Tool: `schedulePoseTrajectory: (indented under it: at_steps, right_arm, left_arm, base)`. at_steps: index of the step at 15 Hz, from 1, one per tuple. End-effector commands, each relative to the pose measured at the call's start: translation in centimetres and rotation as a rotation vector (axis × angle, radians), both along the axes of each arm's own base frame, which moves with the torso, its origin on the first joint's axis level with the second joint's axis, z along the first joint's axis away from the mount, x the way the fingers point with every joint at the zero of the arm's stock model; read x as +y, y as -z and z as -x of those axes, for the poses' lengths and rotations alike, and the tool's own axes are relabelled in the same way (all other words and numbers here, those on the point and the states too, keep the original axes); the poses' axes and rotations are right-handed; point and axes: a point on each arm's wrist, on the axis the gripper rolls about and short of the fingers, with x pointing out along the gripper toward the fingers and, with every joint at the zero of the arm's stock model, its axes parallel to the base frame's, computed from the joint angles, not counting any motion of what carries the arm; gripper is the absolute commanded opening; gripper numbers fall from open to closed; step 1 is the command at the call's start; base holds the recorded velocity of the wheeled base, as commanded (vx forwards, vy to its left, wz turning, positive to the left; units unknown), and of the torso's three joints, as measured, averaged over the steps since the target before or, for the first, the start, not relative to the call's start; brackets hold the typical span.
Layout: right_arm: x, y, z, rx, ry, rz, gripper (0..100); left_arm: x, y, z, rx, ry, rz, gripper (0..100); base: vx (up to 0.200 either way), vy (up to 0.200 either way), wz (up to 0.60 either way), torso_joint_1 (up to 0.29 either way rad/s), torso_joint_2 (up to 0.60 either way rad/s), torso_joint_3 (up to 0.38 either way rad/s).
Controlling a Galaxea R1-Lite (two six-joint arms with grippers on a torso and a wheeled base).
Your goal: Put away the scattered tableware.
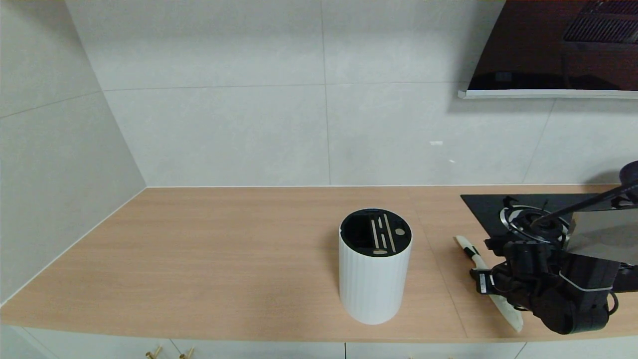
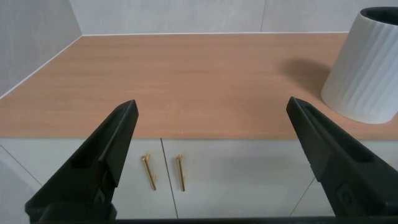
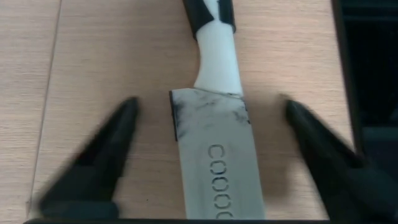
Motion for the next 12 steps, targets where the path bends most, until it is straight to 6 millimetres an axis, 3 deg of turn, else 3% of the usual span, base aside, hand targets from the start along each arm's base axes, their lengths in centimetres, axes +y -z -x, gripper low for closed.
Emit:
schedulePoseTrajectory:
  at_steps: [1,5,7,9,12]
  right_arm:
    - [0.0,0.1,0.0,0.005,0.0,0.0,0]
    - [0.0,-0.5,0.0,-0.012,0.001,-0.004,0]
    - [0.1,-2.7,0.2,-0.063,0.003,-0.011,0]
    - [0.1,-5.5,0.9,-0.12,0.005,-0.021,0]
    - [1.2,-12.9,4.2,-0.21,-0.023,-0.076,0]
  left_arm:
    - [0.0,0.0,0.0,0.0,0.0,0.0,100]
    - [0.0,0.0,0.0,0.0,0.0,0.0,100]
    - [0.0,0.0,0.0,0.0,0.0,0.0,100]
    - [0.0,0.0,0.0,0.0,0.0,0.0,100]
    - [0.0,0.0,0.0,0.0,0.0,-0.002,100]
  base:
    - [0.0,0.0,0.0,0.0,0.0,0.0]
    - [0.0,0.0,0.0,0.0,0.0,0.0]
    - [0.0,0.0,0.0,0.0,0.0,0.0]
    - [0.0,0.0,0.0,0.0,0.0,0.0]
    - [0.0,0.0,0.0,0.0,0.0,0.0]
